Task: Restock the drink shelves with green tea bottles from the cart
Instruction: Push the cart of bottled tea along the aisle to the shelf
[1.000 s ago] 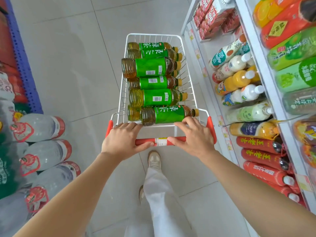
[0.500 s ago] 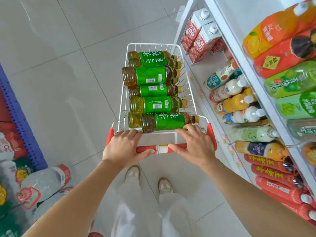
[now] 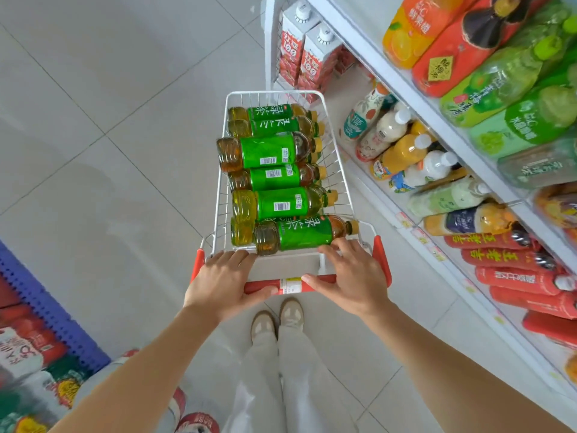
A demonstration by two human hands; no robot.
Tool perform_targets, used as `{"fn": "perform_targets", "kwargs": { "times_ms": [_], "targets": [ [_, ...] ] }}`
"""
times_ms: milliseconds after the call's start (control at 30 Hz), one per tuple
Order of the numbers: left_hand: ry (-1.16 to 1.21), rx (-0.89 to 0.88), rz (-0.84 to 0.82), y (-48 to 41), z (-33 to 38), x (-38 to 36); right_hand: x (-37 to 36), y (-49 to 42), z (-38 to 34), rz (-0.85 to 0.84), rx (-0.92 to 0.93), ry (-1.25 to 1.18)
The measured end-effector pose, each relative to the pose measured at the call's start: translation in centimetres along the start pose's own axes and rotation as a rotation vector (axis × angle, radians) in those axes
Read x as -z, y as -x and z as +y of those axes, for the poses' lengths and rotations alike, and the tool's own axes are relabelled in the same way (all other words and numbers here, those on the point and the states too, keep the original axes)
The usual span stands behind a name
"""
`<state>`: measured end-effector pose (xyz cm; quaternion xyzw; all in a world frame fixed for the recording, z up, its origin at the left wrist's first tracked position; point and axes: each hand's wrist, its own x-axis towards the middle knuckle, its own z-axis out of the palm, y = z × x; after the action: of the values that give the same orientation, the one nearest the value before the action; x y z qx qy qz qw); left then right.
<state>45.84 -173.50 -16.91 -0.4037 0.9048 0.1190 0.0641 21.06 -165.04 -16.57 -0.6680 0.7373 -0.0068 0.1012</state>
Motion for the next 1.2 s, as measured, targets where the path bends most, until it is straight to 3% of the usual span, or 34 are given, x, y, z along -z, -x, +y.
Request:
{"fn": "perform_targets", "kwargs": {
  "times_ms": [133,500,800,967,1100,1200],
  "targets": [
    [0.059,-0.087,-0.091,-0.9,0.7,-0.4,-0.3,2.7,0.6,0.000,-0.098,-0.015],
    [-0.005,-0.410,-0.142,-6.2,5.9,0.2,-0.4,8.4,4.2,0.067,-0.383,-0.035],
    [-0.030,-0.547,-0.249,-9.4,9.3,0.3,-0.6,11.0,6.1,0.051,-0.527,-0.095],
    [-0.001,-0.532,-0.315,-9.5,10.1,0.9,-0.1,11.4,6.4,0.057,-0.611,-0.266],
    [0.136,-0.489,-0.089,-11.0,10.6,1.5,0.7,9.3,8.1,0.236,-0.727,-0.442],
    [0.226,-0.497,0.098,-15.8,12.0,3.0,1.1,6.2,10.2,0.319,-0.923,-0.693]
  ]
}}
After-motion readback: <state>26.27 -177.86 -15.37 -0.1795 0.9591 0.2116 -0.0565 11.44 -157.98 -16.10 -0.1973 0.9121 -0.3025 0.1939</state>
